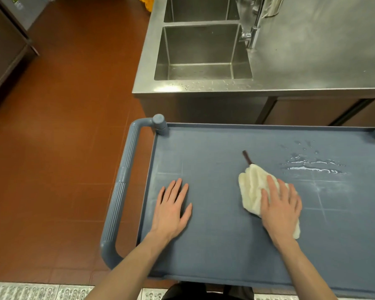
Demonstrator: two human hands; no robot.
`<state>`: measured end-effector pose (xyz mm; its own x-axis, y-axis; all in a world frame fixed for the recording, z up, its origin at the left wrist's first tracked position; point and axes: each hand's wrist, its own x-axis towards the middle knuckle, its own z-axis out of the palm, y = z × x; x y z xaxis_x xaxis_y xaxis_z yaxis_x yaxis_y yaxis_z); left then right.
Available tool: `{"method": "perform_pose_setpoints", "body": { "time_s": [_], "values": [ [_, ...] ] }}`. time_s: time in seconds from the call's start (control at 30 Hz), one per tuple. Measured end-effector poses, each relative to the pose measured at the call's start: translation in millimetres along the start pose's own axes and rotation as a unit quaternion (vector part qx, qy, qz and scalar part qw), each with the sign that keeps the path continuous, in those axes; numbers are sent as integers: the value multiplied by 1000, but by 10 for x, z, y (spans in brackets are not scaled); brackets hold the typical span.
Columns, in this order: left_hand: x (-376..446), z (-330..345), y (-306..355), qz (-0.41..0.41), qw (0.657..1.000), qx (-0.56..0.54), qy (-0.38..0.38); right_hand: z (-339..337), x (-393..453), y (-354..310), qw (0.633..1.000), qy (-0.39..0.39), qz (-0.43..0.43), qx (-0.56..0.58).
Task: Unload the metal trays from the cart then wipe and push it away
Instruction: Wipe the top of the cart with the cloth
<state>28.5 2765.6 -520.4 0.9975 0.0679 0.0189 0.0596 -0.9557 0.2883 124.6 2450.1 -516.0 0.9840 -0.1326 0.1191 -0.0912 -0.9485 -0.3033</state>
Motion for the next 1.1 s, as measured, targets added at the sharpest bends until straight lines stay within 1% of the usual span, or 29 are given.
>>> {"method": "perform_pose_setpoints", "body": {
  "time_s": [0.07,0.1,0.17,0.27,0.43,0.57,0.63,0.73,0.87,1.03,1.1],
  "values": [
    [-23,-9,-56,2,1000,-6,7,-88,53,216,999,7,32,11],
    [-31,-12,-78,2,1000,-8,11,-108,60,257,999,4,34,16],
    [-41,-11,-100,-2,1000,-4,15,-92,40,207,1000,-4,24,15],
    [-38,-4,-75,-10,1000,3,16,-6,-52,-39,1000,-10,7,3],
    [-25,20,-55,-9,1000,2,14,198,-300,-715,996,-35,-82,-3],
    [-32,25,-81,-8,1000,-3,4,344,-535,-1312,985,-67,-162,-12],
    [-36,17,-112,-5,1000,-9,3,367,-618,-1464,982,-71,-174,-16],
    [-72,-18,-157,-20,1000,-17,5,367,-664,-1426,986,-73,-153,-5],
    [-102,-61,-217,-29,1000,3,7,306,-662,-1169,990,-69,-121,2],
    [-98,-107,-274,-36,999,-7,12,200,-504,-605,1000,-3,-18,-1],
    [-108,-110,-285,-40,999,-9,15,166,-394,-485,1000,11,10,-9]
  ]
}}
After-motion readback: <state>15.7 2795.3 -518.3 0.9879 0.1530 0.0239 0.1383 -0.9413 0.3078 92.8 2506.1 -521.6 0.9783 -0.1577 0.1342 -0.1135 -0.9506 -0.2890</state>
